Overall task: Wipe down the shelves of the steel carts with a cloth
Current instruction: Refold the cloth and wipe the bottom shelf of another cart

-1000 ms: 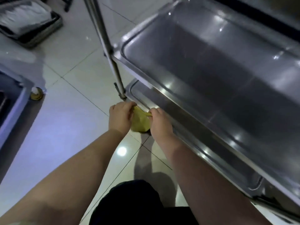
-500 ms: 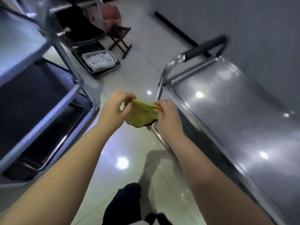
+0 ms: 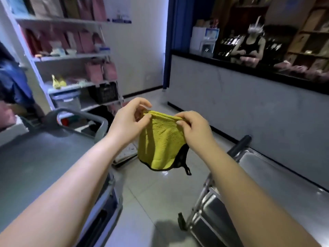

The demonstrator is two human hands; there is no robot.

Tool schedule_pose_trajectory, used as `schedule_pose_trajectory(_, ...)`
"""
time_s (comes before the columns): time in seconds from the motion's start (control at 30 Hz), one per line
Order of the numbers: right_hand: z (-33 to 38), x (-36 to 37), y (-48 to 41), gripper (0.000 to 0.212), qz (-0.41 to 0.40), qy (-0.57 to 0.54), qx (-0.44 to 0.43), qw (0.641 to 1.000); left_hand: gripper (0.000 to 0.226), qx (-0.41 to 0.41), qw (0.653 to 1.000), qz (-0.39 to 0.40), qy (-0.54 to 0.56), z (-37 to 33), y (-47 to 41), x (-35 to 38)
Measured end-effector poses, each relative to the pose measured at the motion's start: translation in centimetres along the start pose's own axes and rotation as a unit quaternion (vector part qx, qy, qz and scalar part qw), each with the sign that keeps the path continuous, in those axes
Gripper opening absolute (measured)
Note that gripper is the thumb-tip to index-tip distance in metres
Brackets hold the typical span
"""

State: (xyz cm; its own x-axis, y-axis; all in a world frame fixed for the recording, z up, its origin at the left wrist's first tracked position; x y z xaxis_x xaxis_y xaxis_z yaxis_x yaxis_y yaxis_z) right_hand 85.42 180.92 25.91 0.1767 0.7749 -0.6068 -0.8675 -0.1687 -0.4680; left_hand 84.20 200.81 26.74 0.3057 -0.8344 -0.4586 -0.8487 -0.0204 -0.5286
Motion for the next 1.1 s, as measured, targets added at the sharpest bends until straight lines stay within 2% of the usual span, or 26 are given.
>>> schedule_pose_trajectory(0.2,0.7,-0.4,-9.4,0.009,-0.114,-0.01,0.046,0.992,0.028,0.065,0.996,0.031,0.045,1.0,-11.9,-1.5)
schedule_pose_trajectory(0.47,-5.8,-2.9,-19.0,0.015,-0.153,0.046,0.069,0.985,0.022,0.093,0.988,0.054,0.115,3.4,-24.1,7.0)
schedule_pose_trajectory(0.67,-14.7,-7.5,-26.9,0.013,-0.138,0.084,0.081,0.984,0.025,0.098,0.974,0.08,0.188,3.7,-34.7,16.8)
schedule_pose_trajectory(0.93,-29.5,-11.8,-33.5,0.01,-0.265,0.099,0.162,0.945,0.03,0.091,0.942,0.188,0.261,5.9,-46.9,33.6)
schedule_pose_trajectory(1.1,-39.2,-14.4,-36.0,0.014,-0.323,0.148,0.218,0.909,0.026,0.103,0.903,0.299,0.292,7.4,-53.0,46.8)
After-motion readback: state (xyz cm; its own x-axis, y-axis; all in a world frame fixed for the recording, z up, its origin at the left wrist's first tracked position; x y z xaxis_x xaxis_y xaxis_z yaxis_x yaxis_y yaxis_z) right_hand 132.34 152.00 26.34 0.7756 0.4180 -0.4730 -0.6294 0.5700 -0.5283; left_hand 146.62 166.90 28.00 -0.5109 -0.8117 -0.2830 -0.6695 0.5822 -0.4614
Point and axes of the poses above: each hand's wrist, its own y-axis away from the middle knuckle, its own x-axis out of the palm, z = x × y, the point moved 6 cm from there along -y, towards the middle knuckle, and after that the axes turned 2 degrees about y, right-handed, at the moved point
